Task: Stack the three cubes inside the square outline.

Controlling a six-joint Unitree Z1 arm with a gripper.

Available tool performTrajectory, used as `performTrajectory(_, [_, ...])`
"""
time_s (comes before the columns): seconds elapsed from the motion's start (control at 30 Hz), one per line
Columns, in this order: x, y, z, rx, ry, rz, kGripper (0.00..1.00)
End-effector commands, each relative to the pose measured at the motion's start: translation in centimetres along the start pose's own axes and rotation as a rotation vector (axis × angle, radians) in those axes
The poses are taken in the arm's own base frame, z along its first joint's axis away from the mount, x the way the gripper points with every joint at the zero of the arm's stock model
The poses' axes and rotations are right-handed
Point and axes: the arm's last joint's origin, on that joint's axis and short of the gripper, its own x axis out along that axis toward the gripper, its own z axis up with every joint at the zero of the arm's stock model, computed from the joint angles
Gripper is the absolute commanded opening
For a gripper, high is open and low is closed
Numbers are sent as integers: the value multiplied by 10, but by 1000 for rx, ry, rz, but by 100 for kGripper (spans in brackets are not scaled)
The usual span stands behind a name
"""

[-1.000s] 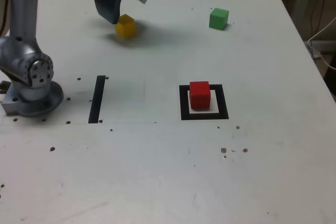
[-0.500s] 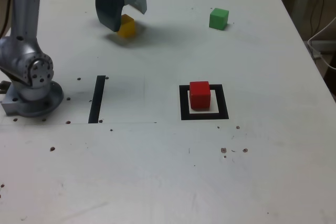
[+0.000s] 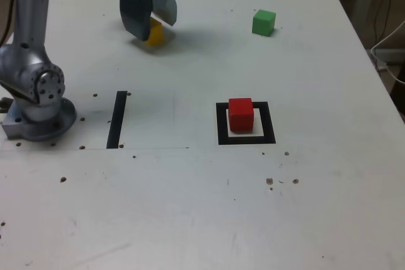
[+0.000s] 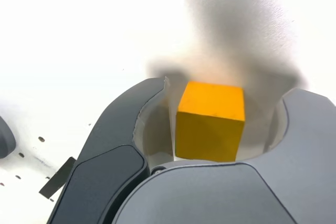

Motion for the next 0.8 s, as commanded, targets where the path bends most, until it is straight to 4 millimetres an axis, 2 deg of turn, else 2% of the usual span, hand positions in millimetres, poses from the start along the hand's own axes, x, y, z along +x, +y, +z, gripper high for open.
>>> performTrajectory(0.0, [3,1,2,2,1,2,44])
performTrajectory(0.17, [4,0,2,4,1,2,24])
performTrajectory(0.27, [5,0,2,4,4,1,18])
performTrajectory(0.57, [2,-5,-1,21,11,26,17])
performTrajectory(0.77, [-4,-23,-11,77,36,61,17])
